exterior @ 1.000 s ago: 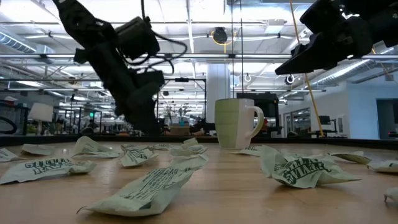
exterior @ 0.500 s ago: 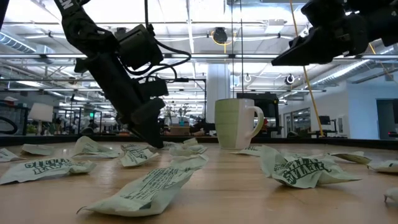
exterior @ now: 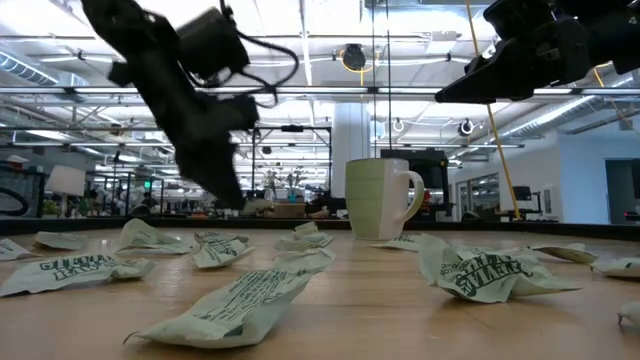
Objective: Pick and place Stevia / Truvia into bins
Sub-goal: Put the light green stevia packet into the orange basket
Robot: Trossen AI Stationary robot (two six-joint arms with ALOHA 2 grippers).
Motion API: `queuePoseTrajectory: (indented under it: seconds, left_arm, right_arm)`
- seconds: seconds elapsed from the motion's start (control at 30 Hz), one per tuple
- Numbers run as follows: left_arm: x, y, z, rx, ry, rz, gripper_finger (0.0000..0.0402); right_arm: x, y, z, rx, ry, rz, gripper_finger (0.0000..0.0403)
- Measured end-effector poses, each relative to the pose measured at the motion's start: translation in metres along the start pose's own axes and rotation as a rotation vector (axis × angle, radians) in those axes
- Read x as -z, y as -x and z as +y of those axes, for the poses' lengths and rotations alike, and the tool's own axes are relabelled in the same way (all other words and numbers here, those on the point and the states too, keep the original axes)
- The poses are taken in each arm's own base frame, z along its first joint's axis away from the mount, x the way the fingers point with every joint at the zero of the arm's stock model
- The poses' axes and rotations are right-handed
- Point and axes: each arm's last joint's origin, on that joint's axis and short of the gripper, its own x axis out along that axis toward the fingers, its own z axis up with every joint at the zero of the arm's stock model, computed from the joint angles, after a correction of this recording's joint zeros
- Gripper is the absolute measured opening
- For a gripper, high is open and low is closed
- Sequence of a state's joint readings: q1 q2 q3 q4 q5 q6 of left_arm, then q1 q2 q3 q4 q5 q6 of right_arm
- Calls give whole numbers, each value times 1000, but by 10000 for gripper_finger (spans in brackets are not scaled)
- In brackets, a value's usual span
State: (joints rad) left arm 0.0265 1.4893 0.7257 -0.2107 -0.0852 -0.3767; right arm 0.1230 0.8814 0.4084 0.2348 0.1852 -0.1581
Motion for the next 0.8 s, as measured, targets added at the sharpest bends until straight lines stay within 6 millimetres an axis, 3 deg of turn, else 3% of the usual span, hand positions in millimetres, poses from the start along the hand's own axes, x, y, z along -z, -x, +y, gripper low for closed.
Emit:
queuePoseTrajectory:
  seconds: [0.2,0.4,0.57,0.8]
  left_arm:
    - [16,69,-22,10,13,160,10]
    - [47,122,-52,93,212,328,9]
    - [76,135,-80,129,312,447,5]
    - [111,130,-109,83,315,621,11]
  right_arm:
    - [0,0,0,0,1,2,118]
    - [0,0,0,-1,-13,5,118]
    - [0,0,0,0,-14,0,118]
    - [0,0,0,0,-4,0,118]
